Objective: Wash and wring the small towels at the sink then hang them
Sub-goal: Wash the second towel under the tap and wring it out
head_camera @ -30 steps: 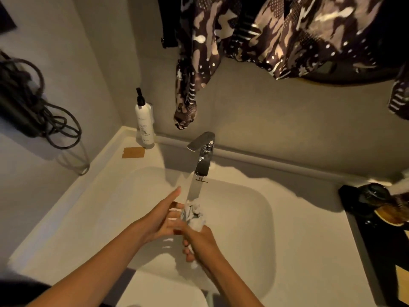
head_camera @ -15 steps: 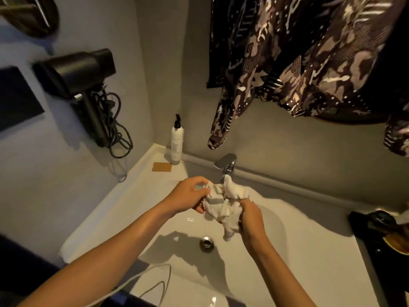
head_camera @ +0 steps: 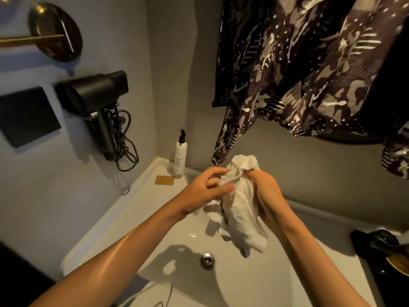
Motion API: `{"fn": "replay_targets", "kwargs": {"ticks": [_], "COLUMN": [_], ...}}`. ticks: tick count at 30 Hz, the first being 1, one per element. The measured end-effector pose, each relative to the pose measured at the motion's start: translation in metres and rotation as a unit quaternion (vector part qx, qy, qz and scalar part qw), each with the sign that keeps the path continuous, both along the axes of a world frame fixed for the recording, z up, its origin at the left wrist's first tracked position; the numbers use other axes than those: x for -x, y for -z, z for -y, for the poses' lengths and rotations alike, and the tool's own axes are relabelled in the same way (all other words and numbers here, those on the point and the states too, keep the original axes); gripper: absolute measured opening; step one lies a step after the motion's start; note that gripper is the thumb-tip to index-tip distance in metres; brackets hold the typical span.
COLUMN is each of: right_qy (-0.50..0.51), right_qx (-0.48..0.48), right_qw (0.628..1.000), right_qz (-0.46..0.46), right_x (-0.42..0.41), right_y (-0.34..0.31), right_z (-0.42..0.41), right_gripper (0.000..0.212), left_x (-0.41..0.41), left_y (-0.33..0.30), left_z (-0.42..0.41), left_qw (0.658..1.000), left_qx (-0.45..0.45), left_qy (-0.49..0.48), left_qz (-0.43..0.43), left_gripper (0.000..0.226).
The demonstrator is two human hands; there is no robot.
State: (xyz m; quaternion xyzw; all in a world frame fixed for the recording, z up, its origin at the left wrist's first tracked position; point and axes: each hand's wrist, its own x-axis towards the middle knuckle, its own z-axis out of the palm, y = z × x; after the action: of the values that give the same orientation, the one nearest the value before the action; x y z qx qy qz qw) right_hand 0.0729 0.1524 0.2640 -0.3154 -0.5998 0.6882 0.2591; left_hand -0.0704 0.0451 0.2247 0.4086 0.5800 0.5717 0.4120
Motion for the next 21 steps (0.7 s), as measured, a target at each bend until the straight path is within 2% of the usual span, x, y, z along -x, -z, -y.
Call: {"fn": "replay_targets", "kwargs": {"ticks": [2, 3, 5, 8, 9, 10, 12, 13, 14, 16, 17, 18, 19, 21], "right_qy": [-0.047, -0.071, -0.106, -0.083, -0.053, -0.019, 0.030, 0.038, 0.045, 0.038, 0.013, -0.016, -0.025, 0.007], "right_qx": [-0.014, -0.017, -0.044, -0.163, -0.205, -0.240, -0.274, -0.257, -0.224, -0.091, 0.007, 0.115, 0.207, 0.309], "right_qw": [0.999, 0.997, 0.993, 0.982, 0.975, 0.966, 0.952, 0.956, 0.965, 0.993, 1.000, 0.989, 0.963, 0.912], "right_qz": [-0.013, -0.013, 0.001, 0.056, 0.074, 0.093, 0.132, 0.137, 0.129, 0.067, 0.003, -0.086, -0.169, -0.268], "right_x": [-0.005, -0.008, -0.012, -0.018, -0.020, -0.024, -0.030, -0.034, -0.039, -0.048, -0.051, -0.052, -0.050, -0.042], "right_y": [-0.009, -0.013, -0.023, -0.036, -0.036, -0.035, -0.035, -0.036, -0.039, -0.042, -0.039, -0.030, -0.015, 0.027], "right_z": [0.000, -0.001, -0.004, -0.010, -0.015, -0.020, -0.027, -0.031, -0.034, -0.046, -0.049, -0.050, -0.046, -0.027], "right_gripper": [0.030, 0.032, 0.033, 0.027, 0.033, 0.039, 0.039, 0.037, 0.034, 0.027, 0.033, 0.045, 0.057, 0.070], "left_x": [0.002, 0.003, 0.003, 0.009, 0.013, 0.018, 0.026, 0.028, 0.028, 0.026, 0.025, 0.023, 0.020, 0.010], "left_y": [-0.007, -0.009, -0.012, -0.022, -0.027, -0.033, -0.043, -0.047, -0.052, -0.061, -0.062, -0.060, -0.055, -0.038], "left_z": [-0.006, -0.008, -0.010, -0.009, -0.006, -0.003, 0.000, 0.000, 0.001, -0.002, -0.006, -0.013, -0.019, -0.028], "left_qw": [0.997, 0.996, 0.993, 0.993, 0.995, 0.997, 0.990, 0.988, 0.992, 0.998, 0.998, 0.995, 0.990, 0.976], "left_qx": [0.035, 0.054, 0.059, 0.004, -0.003, 0.000, 0.005, -0.005, -0.026, -0.055, -0.056, -0.048, -0.027, 0.037], "left_qy": [0.004, 0.031, 0.089, 0.083, 0.080, 0.076, 0.065, 0.057, 0.046, 0.018, -0.002, -0.016, -0.024, -0.040], "left_qz": [0.068, 0.068, 0.045, 0.082, 0.062, 0.003, -0.124, -0.144, -0.118, -0.009, 0.041, 0.091, 0.133, 0.211], "left_gripper": [0.079, 0.077, 0.057, 0.025, 0.020, 0.019, 0.025, 0.022, 0.017, 0.006, 0.009, 0.019, 0.028, 0.035]}}
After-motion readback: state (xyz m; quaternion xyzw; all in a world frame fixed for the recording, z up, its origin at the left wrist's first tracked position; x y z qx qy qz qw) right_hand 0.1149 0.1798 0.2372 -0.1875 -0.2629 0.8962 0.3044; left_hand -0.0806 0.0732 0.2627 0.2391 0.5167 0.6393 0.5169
